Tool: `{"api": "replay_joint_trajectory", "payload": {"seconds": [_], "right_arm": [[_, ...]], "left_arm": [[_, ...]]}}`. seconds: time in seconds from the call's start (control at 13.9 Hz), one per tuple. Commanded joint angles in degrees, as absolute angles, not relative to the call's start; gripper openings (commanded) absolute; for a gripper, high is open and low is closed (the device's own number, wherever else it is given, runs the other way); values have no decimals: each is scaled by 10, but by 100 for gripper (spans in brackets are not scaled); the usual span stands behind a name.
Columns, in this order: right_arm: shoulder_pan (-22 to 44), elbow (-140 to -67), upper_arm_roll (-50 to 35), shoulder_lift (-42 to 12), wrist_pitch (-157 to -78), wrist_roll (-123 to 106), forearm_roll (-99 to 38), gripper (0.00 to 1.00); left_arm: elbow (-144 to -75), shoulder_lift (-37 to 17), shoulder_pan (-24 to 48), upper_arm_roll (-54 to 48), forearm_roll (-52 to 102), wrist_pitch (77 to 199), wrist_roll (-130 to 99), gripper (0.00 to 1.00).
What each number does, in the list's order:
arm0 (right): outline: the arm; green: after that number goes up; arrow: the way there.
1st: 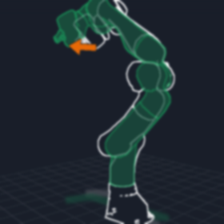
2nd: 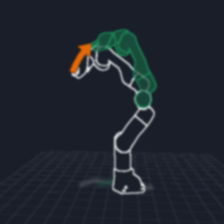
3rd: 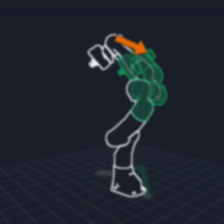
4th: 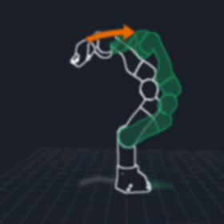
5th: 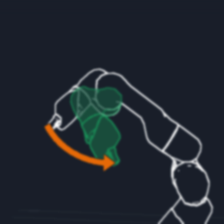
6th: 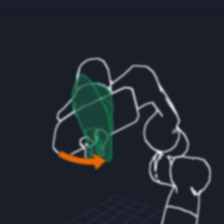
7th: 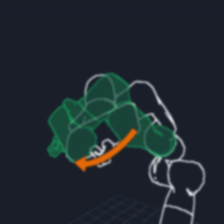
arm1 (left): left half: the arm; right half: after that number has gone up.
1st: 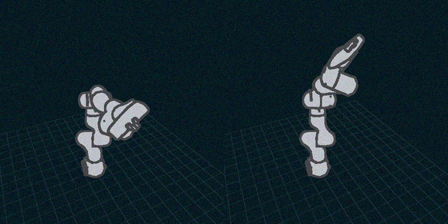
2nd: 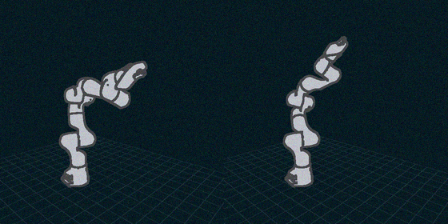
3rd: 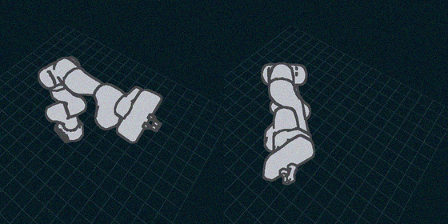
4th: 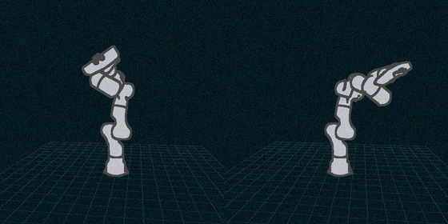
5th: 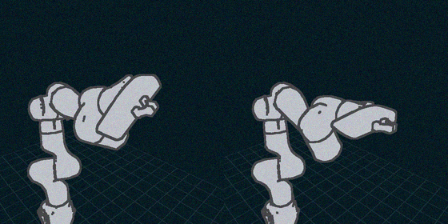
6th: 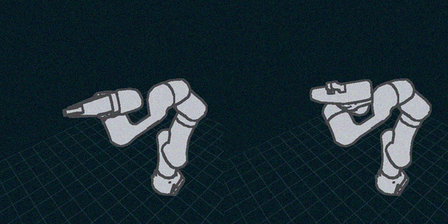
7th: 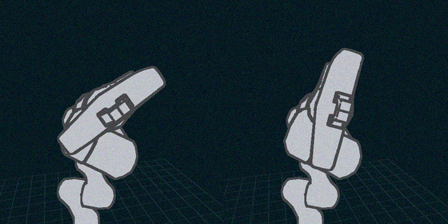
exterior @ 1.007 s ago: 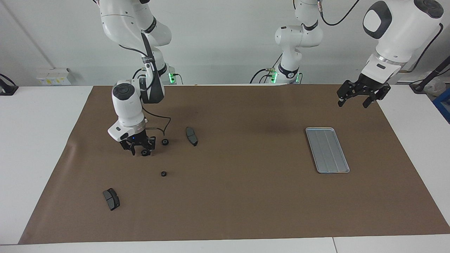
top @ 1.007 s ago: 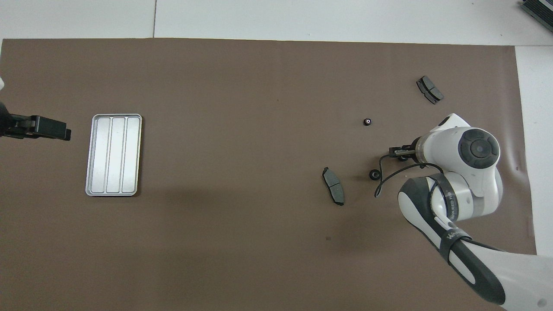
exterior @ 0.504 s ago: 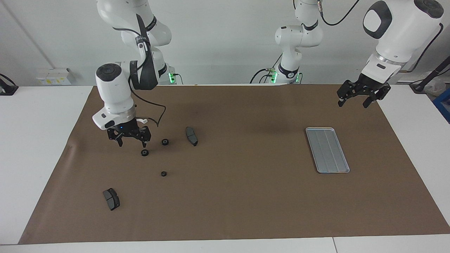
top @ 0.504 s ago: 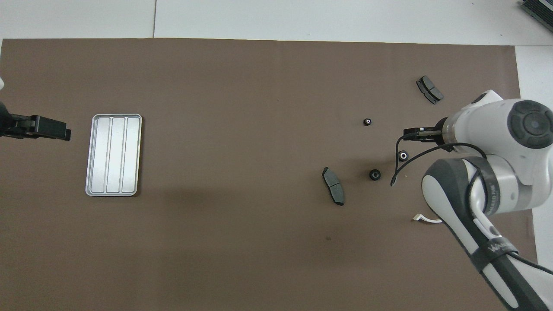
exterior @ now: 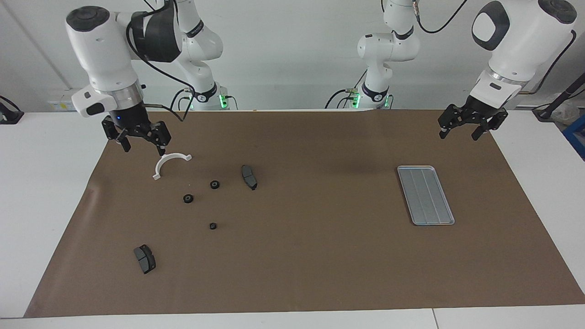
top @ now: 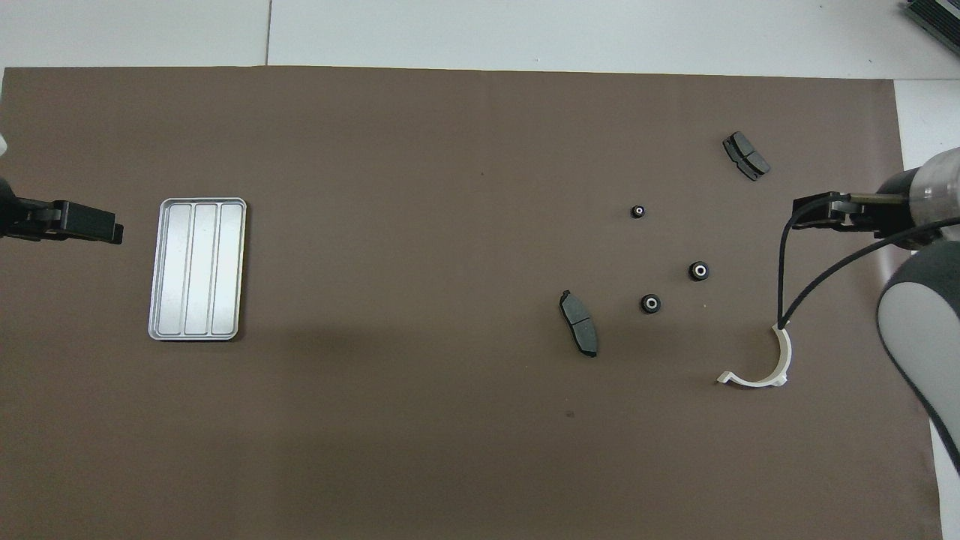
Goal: Place bearing gear from tray to pile
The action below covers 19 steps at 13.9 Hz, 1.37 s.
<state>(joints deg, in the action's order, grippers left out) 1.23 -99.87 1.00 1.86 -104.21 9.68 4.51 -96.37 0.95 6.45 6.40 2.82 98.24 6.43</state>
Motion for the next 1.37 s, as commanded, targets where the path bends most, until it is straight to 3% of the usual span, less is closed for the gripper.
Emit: {"api": "replay_joint_trajectory", "payload": {"seconds": [0.0, 0.22, 0.72, 1.3], "right_arm": [[2, -932, 5, 1, -974, 101, 30, 100], [0, -898, 4, -6, -931, 93, 15, 100], [9, -950, 3, 17, -921, 94, 12, 100], [10, -959, 0, 22, -923, 98, 10, 100]], "left_arm": [[-975, 17, 62, 65, 37, 987, 66, 100], [-975, 17, 62, 65, 37, 987, 66, 100], [-975, 17, 62, 65, 37, 987, 66, 100], [-975, 17, 62, 65, 37, 987, 66, 100]]}}
